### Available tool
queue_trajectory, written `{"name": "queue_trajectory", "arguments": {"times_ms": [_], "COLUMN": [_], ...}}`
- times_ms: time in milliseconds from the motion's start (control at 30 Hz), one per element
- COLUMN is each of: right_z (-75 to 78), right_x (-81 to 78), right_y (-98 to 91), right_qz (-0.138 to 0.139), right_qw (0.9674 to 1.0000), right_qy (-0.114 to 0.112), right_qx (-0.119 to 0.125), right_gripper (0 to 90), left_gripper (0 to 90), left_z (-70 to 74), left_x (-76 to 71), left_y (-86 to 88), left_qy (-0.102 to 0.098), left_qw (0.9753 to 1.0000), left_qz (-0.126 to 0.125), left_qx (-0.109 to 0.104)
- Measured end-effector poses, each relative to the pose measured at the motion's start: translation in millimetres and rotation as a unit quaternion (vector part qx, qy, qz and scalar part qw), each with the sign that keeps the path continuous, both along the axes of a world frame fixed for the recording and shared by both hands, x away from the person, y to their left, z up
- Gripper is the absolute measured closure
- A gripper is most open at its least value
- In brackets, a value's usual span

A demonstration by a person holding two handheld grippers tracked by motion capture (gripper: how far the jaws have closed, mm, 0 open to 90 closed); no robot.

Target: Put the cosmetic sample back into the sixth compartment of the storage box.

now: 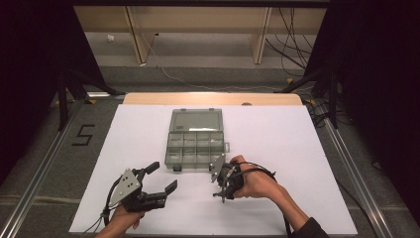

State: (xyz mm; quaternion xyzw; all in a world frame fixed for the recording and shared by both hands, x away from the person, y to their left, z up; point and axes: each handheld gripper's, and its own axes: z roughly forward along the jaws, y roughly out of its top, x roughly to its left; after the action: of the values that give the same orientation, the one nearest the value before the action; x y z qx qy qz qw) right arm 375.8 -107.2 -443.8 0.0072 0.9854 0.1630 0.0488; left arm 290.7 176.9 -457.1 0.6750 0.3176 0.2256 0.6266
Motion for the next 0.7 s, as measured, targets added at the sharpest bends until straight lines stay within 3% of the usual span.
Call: {"name": "queue_trajectory", "arguments": {"times_ms": [167, 700], "right_z": [-5.6, -14.7], "right_x": [0.6, 4.5], "right_y": [3.2, 5.4], "right_qz": [0.013, 0.028], "right_qw": [0.9997, 0.9984], "right_qy": [0.000, 0.024], "right_qx": [-0.019, -0.043], "right_gripper": [56.6, 75.6], "left_gripper": [15.0, 15.0], "left_z": [0.0, 0.0], "left_x": [-0.1, -0.2], "left_y": [0.0, 0.0], "left_qy": [0.000, -0.001], "left_qw": [1.0000, 1.0000], "left_qz": [0.000, -0.001], "left_qx": [0.000, 0.000]}}
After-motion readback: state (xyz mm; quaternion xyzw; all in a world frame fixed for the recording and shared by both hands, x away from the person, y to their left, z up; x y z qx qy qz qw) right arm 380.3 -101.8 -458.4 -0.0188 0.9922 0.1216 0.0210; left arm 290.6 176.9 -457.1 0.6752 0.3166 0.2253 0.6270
